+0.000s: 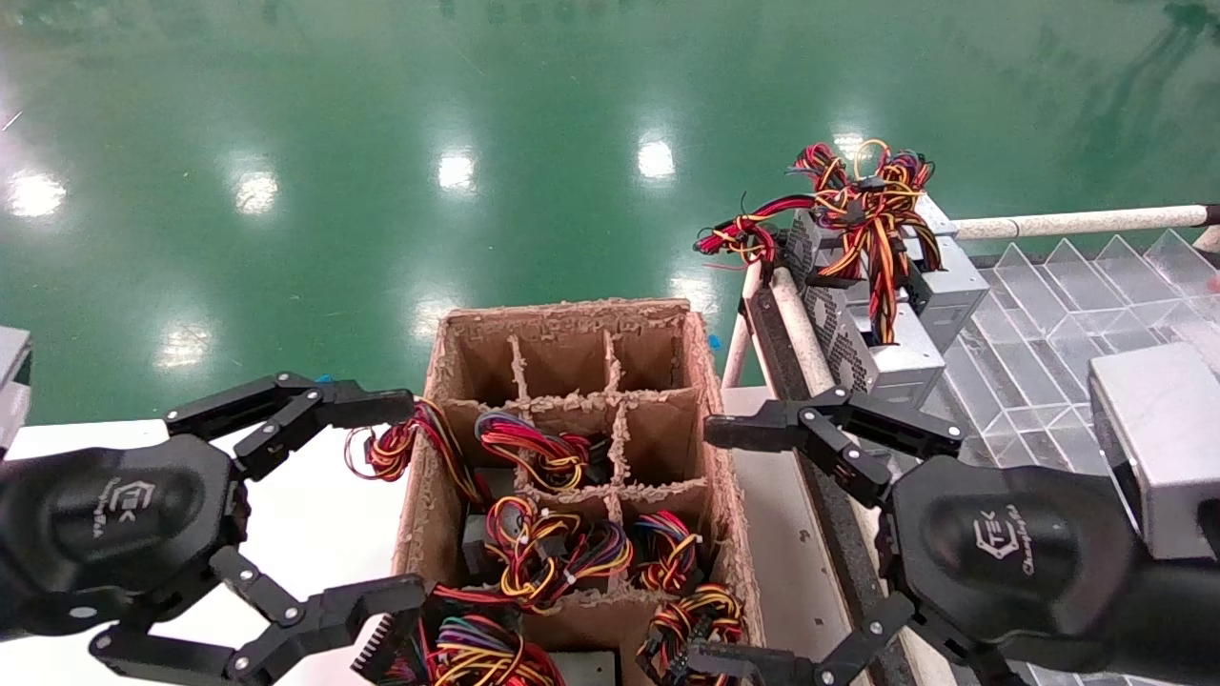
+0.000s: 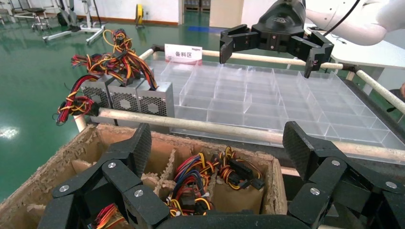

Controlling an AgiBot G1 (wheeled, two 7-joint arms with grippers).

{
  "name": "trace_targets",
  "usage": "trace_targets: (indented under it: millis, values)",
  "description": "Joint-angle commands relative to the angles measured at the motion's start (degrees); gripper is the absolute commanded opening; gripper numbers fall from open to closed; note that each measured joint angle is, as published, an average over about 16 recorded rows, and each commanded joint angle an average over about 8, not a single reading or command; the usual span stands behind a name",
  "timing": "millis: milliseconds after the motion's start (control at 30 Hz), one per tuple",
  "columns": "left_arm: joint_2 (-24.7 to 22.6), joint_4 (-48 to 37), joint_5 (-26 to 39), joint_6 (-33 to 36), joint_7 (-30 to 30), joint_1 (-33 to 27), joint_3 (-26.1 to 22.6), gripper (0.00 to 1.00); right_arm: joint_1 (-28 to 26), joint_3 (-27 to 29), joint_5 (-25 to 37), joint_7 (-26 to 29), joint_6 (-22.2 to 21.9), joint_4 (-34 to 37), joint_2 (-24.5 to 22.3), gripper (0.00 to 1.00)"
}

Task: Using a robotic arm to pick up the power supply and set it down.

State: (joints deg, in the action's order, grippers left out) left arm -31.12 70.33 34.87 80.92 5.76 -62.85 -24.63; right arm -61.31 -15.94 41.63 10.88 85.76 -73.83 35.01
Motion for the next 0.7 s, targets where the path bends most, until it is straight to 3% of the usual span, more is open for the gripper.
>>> trace_targets:
  millis: [33,700]
  values:
    - [0.00,0.00,0.00,0.00,0.00,0.00,0.00,1.00,-0.06,-0.01,0.05,-0.06,-0.02,0.08,0.00,1.00]
    - [0.00,0.00,0.00,0.00,0.00,0.00,0.00,1.00,-0.28,-0.08,0.23,-0.22,-0.09,0.33,0.00,1.00]
